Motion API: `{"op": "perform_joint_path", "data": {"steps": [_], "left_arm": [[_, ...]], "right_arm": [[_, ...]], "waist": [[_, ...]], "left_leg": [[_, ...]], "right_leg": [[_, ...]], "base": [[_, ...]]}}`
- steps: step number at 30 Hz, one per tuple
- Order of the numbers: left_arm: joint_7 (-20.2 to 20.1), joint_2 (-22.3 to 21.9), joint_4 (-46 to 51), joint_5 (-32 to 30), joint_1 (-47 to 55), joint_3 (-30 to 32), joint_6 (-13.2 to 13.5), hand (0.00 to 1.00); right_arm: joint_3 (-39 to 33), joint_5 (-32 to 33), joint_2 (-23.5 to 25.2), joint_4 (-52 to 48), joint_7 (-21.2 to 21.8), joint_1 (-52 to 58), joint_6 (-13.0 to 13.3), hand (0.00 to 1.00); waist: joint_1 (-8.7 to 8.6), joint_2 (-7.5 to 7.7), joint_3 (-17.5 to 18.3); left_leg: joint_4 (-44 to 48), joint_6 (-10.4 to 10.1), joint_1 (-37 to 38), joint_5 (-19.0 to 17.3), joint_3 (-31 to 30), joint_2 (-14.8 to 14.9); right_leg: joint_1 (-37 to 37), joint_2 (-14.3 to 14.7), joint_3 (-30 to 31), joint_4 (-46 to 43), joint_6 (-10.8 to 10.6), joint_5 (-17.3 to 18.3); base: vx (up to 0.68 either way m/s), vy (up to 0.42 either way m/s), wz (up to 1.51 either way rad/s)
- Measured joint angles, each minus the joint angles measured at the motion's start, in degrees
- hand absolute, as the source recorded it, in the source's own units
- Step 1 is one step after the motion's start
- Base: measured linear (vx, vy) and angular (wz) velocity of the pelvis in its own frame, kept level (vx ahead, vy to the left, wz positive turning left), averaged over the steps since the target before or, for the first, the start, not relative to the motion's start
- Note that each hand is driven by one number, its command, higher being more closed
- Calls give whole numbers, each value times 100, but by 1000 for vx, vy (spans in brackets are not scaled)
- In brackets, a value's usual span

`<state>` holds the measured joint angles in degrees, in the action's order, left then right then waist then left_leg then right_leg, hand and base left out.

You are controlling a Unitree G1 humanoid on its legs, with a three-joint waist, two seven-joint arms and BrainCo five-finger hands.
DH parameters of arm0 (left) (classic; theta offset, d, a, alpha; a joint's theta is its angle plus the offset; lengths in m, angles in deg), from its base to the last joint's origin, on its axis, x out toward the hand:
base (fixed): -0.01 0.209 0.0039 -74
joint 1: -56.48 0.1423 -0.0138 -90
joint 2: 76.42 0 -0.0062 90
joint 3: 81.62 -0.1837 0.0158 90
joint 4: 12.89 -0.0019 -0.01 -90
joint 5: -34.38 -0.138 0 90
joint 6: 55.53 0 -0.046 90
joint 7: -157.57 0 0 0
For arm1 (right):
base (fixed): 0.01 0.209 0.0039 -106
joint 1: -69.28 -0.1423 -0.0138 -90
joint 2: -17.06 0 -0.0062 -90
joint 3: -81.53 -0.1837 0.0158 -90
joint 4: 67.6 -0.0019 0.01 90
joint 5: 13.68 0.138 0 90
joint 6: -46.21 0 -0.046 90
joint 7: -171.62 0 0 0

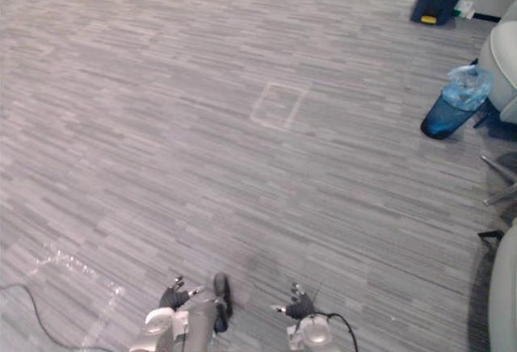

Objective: Organize the slippers on the shoe rack

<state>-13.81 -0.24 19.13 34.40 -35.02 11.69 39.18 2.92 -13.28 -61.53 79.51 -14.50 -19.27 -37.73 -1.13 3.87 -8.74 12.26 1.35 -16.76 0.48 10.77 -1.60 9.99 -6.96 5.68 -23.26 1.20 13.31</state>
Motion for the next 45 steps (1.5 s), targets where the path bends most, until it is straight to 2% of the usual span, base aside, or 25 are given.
{"op": "perform_joint_path", "data": {"steps": [1, 3, 5, 8, 11, 12, 13, 16, 17, 18, 19, 20, 22, 24, 26, 28, 30, 33, 35, 36, 38, 39, 42, 44, 45], "left_arm": [[-2, 53, -11, 0, -1, -14, -2, 0], [2, 149, -138, 1, -13, -60, -27, 0], [13, 129, -276, 0, 5, -94, -76, 0], [11, 84, -388, 3, -63, -97, -132, 0], [4, 21, -392, -12, -203, -81, -125, 0], [-2, -18, -380, -98, -209, -84, -128, 0], [-2, -90, -428, -153, -233, -60, -131, 0], [-22, -299, -476, -227, -190, 12, -134, 0], [-21, -344, -473, -232, -100, 62, -143, 0], [-53, -456, -422, -241, -99, 273, -143, 0], [-54, -503, -366, -235, -70, 388, -143, 0], [-104, -518, -187, -222, 71, 569, -131, 0], [-104, -483, 137, -203, 179, 674, -117, 0], [-95, -453, 221, -204, 182, 699, -112, 0], [-97, -398, 219, -207, 185, 624, -104, 0], [-94, -355, 158, -206, 189, 405, -44, 0], [-89, -281, 91, -209, 151, 141, -22, 0], [-86, -28, -165, -213, 114, -52, -21, 0], [-90, 86, -254, -213, 82, -124, -41, 0], [-88, 143, -334, -212, 80, -293, -56, 0], [-40, 162, -456, -211, 28, -384, -116, 0], [5, 151, -542, -211, 16, -493, -140, 0], [3, 215, -574, -211, -35, -496, -146, 0], [-10, 188, -577, -221, -74, -503, -149, 0], [-25, 172, -576, -227, -70, -531, -152, 0]], "right_arm": [[-22, -21, 5, 25, 8, 8, -9, 0], [-33, -53, 8, 3, 21, -64, -5, 0], [-33, -51, -63, -126, 54, -63, 37, 0], [-48, -42, -124, -406, 55, -151, 102, 0], [-59, -38, -52, -452, 51, -153, 148, 0], [-58, -32, -5, -414, 49, -146, 143, 0], [-65, -43, -33, -385, 49, -215, 138, 0], [-229, -42, -21, -377, 49, -263, 113, 0], [-225, -45, -49, -442, 38, -231, 56, 0], [-221, -44, -89, -495, 40, -121, 38, 0], [-208, -38, -103, -496, 38, -94, 33, 0], [-190, -35, -101, -490, 37, -54, 5, 0], [-140, -29, -62, -448, 10, 47, -11, 0], [-155, -29, 1, -434, -5, 99, -30, 0], [-212, -29, 18, -343, -1, 61, -38, 0], [-239, -32, -78, -142, -1, 65, -42, 0], [-223, -39, -229, 34, -2, 74, -44, 0], [-396, -32, -9, 224, 6, 75, -64, 0], [-458, -33, 44, 244, 17, 48, -76, 0], [-439, -40, 63, 260, 54, -9, -85, 0], [-433, -38, 6, 230, 75, -98, -61, 0], [-435, -33, -85, 227, 85, -158, -51, 0], [-452, -30, -41, 172, 97, -289, 14, 0], [-466, -31, -36, 171, 103, -339, 20, 0], [-464, -36, -18, 177, 99, -325, 19, 0]], "waist": [[-4, 67, -9], [-57, 172, -80], [-175, 37, -150], [-281, -182, -257], [-382, -84, -221], [-428, 18, -163], [-443, -78, -166], [-468, -200, -148], [-519, -288, -110], [-524, -371, -84], [-489, -394, -78], [-410, -417, -88], [-185, -367, -73], [-92, -303, -41], [-69, -294, -37], [-50, -439, 36], [43, -597, 117], [-105, -133, 361], [-164, 20, 352], [-181, -13, 262], [-180, -63, 130], [-186, -264, 22], [-270, -240, 24], [-302, -199, 9], [-308, -123, 45]], "left_leg": [[-13, 9, 149, -127, -2, -73], [-179, 62, 851, -493, 4, -159], [-413, 80, 1624, -762, 44, -89], [-803, 106, 2531, -916, 126, 203], [-954, -11, 3026, -1117, 114, 338], [-1060, -190, 3249, -1330, 53, 287], [-1133, -228, 3460, -1375, -50, 391], [-611, -334, 3458, -1203, -56, 528], [487, -379, 3133, -1201, -111, 700], [2274, -796, 2419, -713, -262, 1047], [2906, -935, 2143, -487, -354, 1187], [4281, -925, 1598, -450, -330, 1490], [4993, -864, 940, -753, -79, 1699], [4492, -660, 526, -1126, 386, 1693], [2662, -565, 195, -1293, 667, 1286], [226, -838, 30, -712, -40, 794], [115, -867, -292, -32, -552, 798], [199, -327, -35, 121, -285, 385], [153, -207, 334, -112, -161, 191], [-81, -140, 926, -361, -33, 173], [-420, -108, 1742, -591, 127, 198], [-685, -80, 2213, -728, 260, 294], [-937, -150, 2781, -1031, 484, 421], [-1002, -227, 3040, -1185, 613, 486], [-1074, -265, 3216, -1264, 624, 443]], "right_leg": [[-157, -20, 49, -558, -273, -195], [-1026, 34, 298, -2756, -966, -1191], [-1773, 108, 79, -3960, -517, -551], [-2839, 499, -342, -3308, -235, 182], [-3155, 607, -523, -409, -262, -315], [-3137, 559, -447, 486, -268, -1252], [-3103, 653, -538, 304, -98, -1338], [-3173, 708, -575, -463, 107, -640], [-2888, 790, -636, -494, 179, -363], [-2394, 940, -712, -204, 290, -208], [-2181, 1003, -708, -86, 352, -144], [-1663, 1182, -652, 178, 538, 4], [-854, 1285, -370, 637, 687, 127], [-302, 1194, -65, 980, 669, 136], [223, 913, 333, 1345, 544, 202], [462, 755, 677, 1583, 409, 279], [652, 785, 945, 1631, 241, 420], [233, 384, 1165, 377, 80, 338], [-98, 394, 1206, -751, -283, -137], [-586, 504, 1214, -2173, -1074, -961], [-1263, 500, 722, -3394, -507, -423], [-1667, 522, 384, -3535, -122, -11], [-2684, 645, -390, -2530, -72, 463], [-2928, 635, -897, -1171, -28, 251], [-2933, 635, -1063, -82, -27, -387]], "base": [[634, 218, 17], [606, 147, -11], [570, 111, -30], [569, 11, -8], [649, -160, 49], [496, -156, 34], [600, -174, 18], [560, -219, -5], [566, -250, 21], [574, -243, 22], [574, -185, -2], [565, -126, -29], [546, -77, -66], [626, 10, -86], [677, 119, -95], [601, 235, -105], [737, 395, -110], [741, 350, -37], [613, 247, -9], [549, 182, -47], [490, 153, -66], [333, 111, -53], [403, 60, -42], [548, -65, -6], [529, -78, -3]]}}
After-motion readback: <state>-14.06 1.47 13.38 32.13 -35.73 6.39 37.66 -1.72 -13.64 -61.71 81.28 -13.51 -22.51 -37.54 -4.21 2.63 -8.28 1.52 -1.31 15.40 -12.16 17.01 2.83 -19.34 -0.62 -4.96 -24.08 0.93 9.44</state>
